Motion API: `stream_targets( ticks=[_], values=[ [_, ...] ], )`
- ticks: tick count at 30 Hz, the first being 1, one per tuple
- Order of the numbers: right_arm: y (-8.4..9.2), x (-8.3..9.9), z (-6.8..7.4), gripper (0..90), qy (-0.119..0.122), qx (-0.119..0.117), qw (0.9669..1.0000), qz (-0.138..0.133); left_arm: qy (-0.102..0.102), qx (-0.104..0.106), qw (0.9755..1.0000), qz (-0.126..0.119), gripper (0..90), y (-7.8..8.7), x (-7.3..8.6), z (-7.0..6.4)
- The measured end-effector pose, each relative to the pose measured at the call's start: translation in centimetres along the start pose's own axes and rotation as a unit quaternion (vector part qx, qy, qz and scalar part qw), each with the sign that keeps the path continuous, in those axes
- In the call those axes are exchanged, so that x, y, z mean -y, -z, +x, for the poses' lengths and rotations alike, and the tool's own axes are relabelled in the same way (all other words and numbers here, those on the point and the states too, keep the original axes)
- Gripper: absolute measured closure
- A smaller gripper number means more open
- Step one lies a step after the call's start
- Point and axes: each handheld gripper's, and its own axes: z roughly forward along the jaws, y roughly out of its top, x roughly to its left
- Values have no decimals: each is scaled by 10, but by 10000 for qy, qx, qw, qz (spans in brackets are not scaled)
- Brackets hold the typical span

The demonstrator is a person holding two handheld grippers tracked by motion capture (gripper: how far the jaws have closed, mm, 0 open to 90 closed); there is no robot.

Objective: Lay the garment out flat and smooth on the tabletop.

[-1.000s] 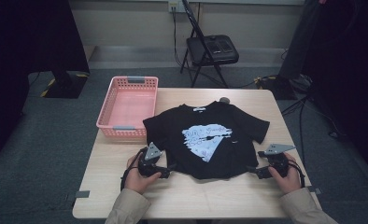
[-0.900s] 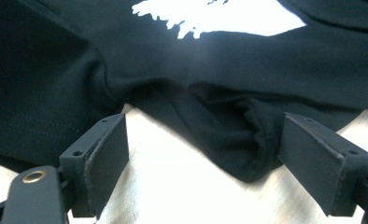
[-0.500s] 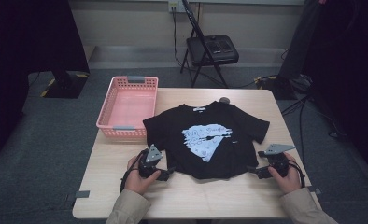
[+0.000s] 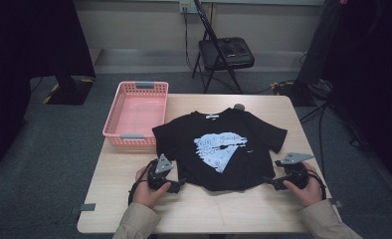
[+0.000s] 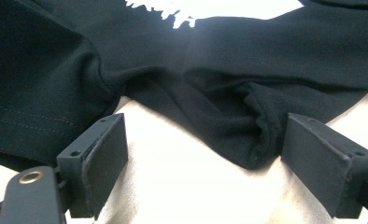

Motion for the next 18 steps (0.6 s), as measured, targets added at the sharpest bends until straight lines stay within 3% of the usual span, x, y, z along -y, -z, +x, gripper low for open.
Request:
stream_targets(
  ticks=[8, 13, 18],
  values=[
    [0, -32, 7, 122, 142, 25, 9992, -363, -2, 5, 10000, 0, 145, 0, 0, 0],
    [-11, -50, 2, 141, -10, -17, 9990, -441, -6, 16, 10000, 3, 144, 0, 0, 0],
    [-29, -59, -5, 217, -176, -142, 9989, -418, -14, 24, 10000, 2, 143, 0, 0, 1]
  ],
)
